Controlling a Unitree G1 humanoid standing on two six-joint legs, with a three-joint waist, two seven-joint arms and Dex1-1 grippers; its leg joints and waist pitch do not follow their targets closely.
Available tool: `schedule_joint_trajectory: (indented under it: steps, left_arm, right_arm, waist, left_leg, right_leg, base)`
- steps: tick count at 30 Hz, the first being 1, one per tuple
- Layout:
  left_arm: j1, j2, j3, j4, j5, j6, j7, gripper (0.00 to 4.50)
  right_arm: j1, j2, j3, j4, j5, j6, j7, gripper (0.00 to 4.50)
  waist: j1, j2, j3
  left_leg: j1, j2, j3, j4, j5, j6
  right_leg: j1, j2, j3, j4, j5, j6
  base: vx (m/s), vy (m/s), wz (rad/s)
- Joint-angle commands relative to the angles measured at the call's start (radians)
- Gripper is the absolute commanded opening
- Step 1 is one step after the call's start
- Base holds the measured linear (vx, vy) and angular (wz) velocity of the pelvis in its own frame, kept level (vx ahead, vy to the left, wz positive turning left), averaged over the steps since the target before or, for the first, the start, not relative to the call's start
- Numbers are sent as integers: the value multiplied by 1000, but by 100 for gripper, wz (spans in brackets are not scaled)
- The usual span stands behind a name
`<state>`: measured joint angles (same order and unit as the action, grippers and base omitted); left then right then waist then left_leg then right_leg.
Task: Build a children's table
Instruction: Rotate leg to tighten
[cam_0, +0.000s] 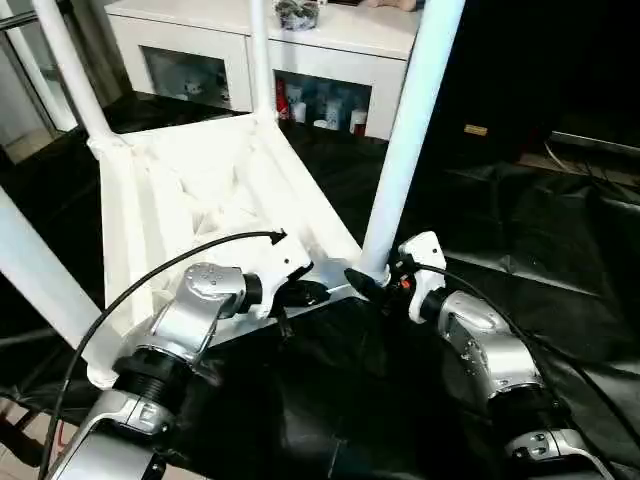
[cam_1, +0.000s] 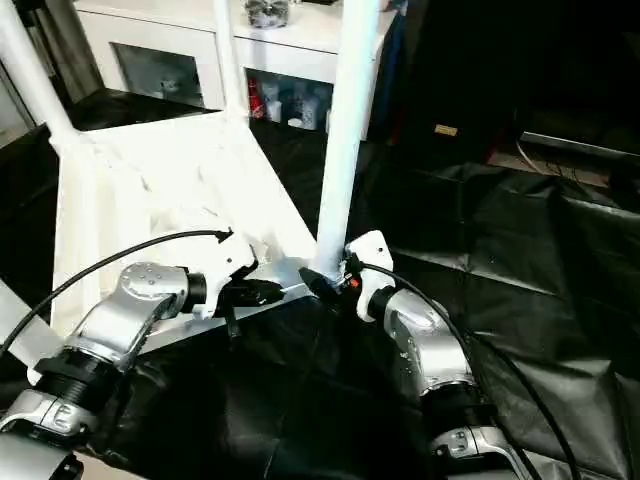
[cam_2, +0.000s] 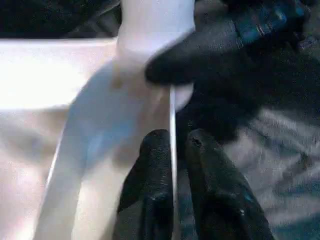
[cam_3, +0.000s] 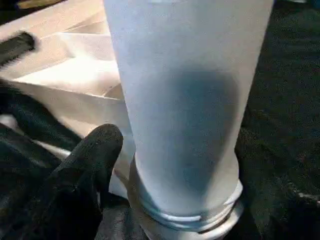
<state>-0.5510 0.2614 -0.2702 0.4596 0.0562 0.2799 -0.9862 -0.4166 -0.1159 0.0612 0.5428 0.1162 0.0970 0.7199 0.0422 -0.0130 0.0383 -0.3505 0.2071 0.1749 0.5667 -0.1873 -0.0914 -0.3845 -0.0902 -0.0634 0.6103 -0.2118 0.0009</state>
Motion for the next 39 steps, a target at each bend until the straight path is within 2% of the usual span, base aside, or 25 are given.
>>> schedule_joint_trajectory:
  steps: [1, 3, 5, 7, 14, 16, 17, 18, 20, 28, 33, 39]
  left_arm:
    - [-13, -11, -20, 2, 8, 8, 6, 99]
    - [-9, 1, -35, 6, 22, 21, 9, 99]
    - [-9, 5, -39, 7, 27, 28, 10, 99]
    - [-6, 16, -35, -2, 28, 42, 11, 99]
    - [19, 58, -27, -60, 27, 79, 1, 99]
    - [36, 76, -26, -97, 21, 97, -5, 99]
    - [43, 80, -27, -109, 19, 101, -6, 99]
    - [55, 89, -35, -123, 24, 103, -10, 99]
    - [59, 92, -38, -126, 27, 103, -10, 99]
    - [103, 137, -42, -201, 6, 144, -38, 99]
    - [104, 137, -34, -197, 2, 150, -29, 53]
    - [96, 138, -26, -173, -11, 119, -33, 5]
  right_arm:
    - [17, 5, 34, -2, 3, 21, 23, 375]
    - [19, 3, 30, -10, 8, 27, 30, 375]
    - [20, 2, 28, -12, 11, 29, 33, 375]
    - [22, -1, 28, -15, 14, 30, 39, 375]
    - [18, -7, 32, -4, 10, 26, 49, 375]
    - [18, -12, 33, -6, 11, 28, 52, 375]
    - [18, -15, 33, -5, 12, 29, 53, 375]
    - [18, -18, 33, -3, 12, 29, 56, 375]
    - [17, -20, 34, 0, 12, 28, 58, 375]
    - [12, -26, 36, 9, 9, 25, 66, 375]
    - [8, -28, 40, 14, 6, 21, 68, 375]
    - [7, -33, 48, 11, 4, 20, 80, 375]
  waist:
    - [1, 7, -49]
    - [-3, 7, -53]
    - [-4, 6, -53]
    - [-3, 2, -51]
    - [-3, 3, -48]
    - [-3, 0, -48]
    - [-2, 3, -48]
    - [-1, 0, -49]
    - [0, 3, -49]
    - [-1, 2, -49]
    - [-1, 3, -49]
    - [0, -1, -52]
  left_leg:
    - [-4, 22, -3, -67, -198, 30]
    - [-5, 21, -3, -62, -156, 45]
    - [-5, 20, -1, -59, -141, 58]
    - [-5, 20, -1, -60, -146, 62]
    - [-2, 23, -1, -63, -177, 50]
    - [-2, 24, -1, -64, -179, 48]
    - [0, 24, 0, -63, -174, 49]
    - [0, 24, 1, -62, -169, 50]
    - [-1, 23, 0, -62, -162, 50]
    - [-1, 21, 1, -62, -159, 48]
    - [-2, 20, 1, -61, -156, 46]
    - [-2, 19, 1, -58, -128, 60]
  right_leg:
    - [45, -46, 42, -71, -86, -237]
    - [49, -45, 42, -64, -20, -250]
    - [48, -44, 42, -63, 7, -261]
    - [48, -46, 41, -64, -13, -264]
    - [44, -46, 42, -69, -76, -255]
    - [44, -46, 42, -68, -81, -253]
    - [42, -46, 43, -67, -77, -255]
    - [42, -45, 43, -66, -69, -256]
    - [42, -44, 42, -64, -58, -257]
    - [42, -43, 42, -64, -62, -254]
    - [43, -44, 43, -63, -54, -254]
    - [46, -43, 42, -59, -18, -260]
  base:
    - [0, 0, 0]
    - [0, 0, 0]
    - [0, 0, 0]
    - [0, 0, 0]
    - [0, 0, 0]
    - [0, 0, 0]
    - [0, 0, 0]
    - [0, 0, 0]
    - [0, 0, 0]
    - [0, 0, 0]
    - [0, 0, 0]
    - [0, 0, 0]
